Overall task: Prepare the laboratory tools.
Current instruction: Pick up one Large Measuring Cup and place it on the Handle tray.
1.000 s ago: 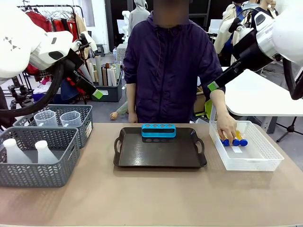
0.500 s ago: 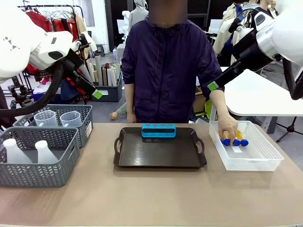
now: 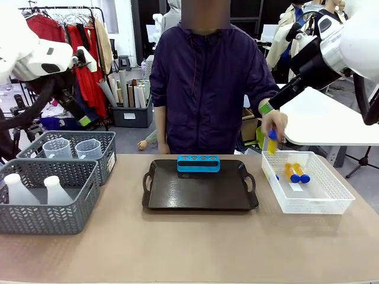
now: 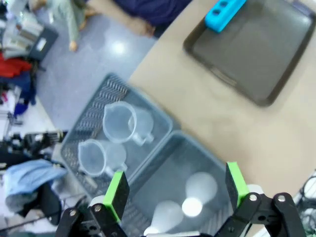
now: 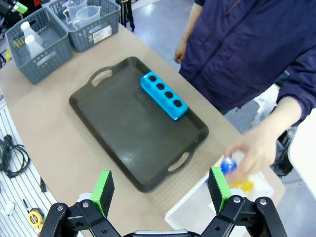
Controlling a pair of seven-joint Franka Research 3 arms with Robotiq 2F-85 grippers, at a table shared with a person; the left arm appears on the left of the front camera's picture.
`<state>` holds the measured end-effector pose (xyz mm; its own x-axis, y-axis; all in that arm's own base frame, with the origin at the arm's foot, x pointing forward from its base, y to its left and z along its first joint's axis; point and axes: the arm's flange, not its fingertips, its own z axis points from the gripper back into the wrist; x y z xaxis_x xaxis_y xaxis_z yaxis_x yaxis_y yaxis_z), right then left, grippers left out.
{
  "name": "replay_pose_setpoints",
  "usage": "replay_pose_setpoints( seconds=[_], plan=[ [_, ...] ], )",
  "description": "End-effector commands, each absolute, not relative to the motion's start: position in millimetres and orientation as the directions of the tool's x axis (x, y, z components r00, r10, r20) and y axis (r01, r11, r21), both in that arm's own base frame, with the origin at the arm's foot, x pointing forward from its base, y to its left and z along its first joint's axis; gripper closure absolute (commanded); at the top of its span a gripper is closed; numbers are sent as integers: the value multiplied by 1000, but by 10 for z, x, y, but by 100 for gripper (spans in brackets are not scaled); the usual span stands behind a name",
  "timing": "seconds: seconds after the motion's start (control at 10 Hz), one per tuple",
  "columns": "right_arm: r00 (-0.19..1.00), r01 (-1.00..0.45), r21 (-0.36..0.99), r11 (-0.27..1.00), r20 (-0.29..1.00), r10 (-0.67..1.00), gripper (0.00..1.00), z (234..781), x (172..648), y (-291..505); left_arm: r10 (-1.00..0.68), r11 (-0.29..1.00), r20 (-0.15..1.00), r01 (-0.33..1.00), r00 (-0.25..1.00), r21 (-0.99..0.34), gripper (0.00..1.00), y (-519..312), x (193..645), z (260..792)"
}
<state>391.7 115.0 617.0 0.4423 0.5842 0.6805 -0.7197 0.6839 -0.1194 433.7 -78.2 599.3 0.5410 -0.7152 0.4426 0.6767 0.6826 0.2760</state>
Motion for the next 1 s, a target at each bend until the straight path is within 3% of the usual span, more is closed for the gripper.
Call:
replay_pose_setpoints(
  seconds=[0.0, 0.2, 0.8, 0.9],
  plan=[
    [439, -724, -115, 680, 683, 584, 0, 6170, 3921, 1143, -685, 727, 343, 631, 643, 269, 0, -675, 4623, 5931],
    [439, -724, -115, 680, 683, 584, 0, 6170, 3921, 1143, -652, 758, 309, 586, 692, 286, 0, -593, 4730, 5815],
    [439, -724, -115, 680, 683, 584, 0, 6170, 3921, 1143, -665, 747, 325, 603, 673, 280, 0, -510, 4747, 5735],
    [439, -724, -115, 680, 683, 584, 0, 6170, 3921, 1143, -623, 782, 283, 579, 729, 231, 0, -487, 4809, 5738]
  ],
)
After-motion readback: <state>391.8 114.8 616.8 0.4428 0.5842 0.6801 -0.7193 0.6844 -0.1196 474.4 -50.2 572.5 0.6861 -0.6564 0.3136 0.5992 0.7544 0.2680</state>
